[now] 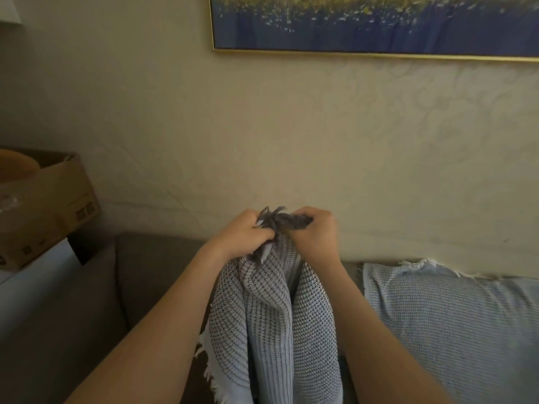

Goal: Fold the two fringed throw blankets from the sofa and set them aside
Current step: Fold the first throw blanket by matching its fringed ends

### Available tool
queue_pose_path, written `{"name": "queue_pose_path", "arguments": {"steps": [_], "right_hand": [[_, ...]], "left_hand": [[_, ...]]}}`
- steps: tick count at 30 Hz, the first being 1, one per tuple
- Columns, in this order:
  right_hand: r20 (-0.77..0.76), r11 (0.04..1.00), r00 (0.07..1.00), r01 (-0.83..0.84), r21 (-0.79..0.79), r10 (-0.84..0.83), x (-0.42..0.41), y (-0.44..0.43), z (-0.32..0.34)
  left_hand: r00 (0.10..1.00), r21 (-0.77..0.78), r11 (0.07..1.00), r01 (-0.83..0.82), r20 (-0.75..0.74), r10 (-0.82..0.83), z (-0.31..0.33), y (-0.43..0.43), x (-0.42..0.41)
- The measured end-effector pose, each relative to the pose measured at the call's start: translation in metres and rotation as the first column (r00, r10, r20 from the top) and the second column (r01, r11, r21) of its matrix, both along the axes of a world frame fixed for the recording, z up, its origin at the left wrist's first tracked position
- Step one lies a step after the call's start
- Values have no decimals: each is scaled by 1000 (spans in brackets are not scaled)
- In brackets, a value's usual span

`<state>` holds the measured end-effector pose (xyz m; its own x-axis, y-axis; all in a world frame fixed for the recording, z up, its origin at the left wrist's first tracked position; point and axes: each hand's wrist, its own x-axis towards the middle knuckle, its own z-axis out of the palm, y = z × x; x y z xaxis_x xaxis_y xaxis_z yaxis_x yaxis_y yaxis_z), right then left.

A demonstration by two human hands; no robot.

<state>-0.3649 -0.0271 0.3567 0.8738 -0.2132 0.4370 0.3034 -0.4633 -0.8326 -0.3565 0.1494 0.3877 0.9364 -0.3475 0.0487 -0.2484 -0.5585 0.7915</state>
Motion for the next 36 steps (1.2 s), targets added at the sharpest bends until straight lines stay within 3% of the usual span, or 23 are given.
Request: {"name": "queue_pose_path", "arguments": {"steps": [7, 11, 14, 17, 22, 26, 28, 31, 33, 36], "right_hand": [[-10, 996, 998, -67, 53, 67, 4, 0, -4], [12, 990, 993, -115, 76, 114, 5, -1, -4], [48, 972, 979, -201, 125, 196, -1, -3, -2], [-18, 947, 957, -283, 154, 289, -7, -4, -9], [-276, 928, 905, -361, -91, 324, -6, -10, -29], [-425, 873, 861, -413, -260, 280, -3, -14, -35], [-389, 890, 869, -406, -205, 307, -1, -14, -40], [-251, 953, 923, -302, -4, 292, -1, -10, -50], [-171, 973, 960, -228, -18, 222, -3, -8, -54], [-167, 970, 960, -238, -57, 225, -3, -8, -56]], "left_hand": [[999, -92, 995, -45, 21, 47, -3, 0, -1], [999, -65, 998, -21, 44, 24, 4, 3, -3], [965, -92, 978, -185, 174, 199, 7, -1, 0], [877, -134, 931, -340, 312, 365, 8, -3, 3], [750, -198, 849, -489, 401, 526, 10, 3, 9], [682, -235, 774, -588, 371, 631, 7, 2, 14], [649, -249, 739, -626, 360, 671, 5, 1, 14], [599, -298, 691, -658, 349, 721, 5, -1, 14], [575, -329, 675, -661, 356, 737, 6, -2, 16], [541, -402, 641, -653, 344, 767, 10, -5, 17]]}}
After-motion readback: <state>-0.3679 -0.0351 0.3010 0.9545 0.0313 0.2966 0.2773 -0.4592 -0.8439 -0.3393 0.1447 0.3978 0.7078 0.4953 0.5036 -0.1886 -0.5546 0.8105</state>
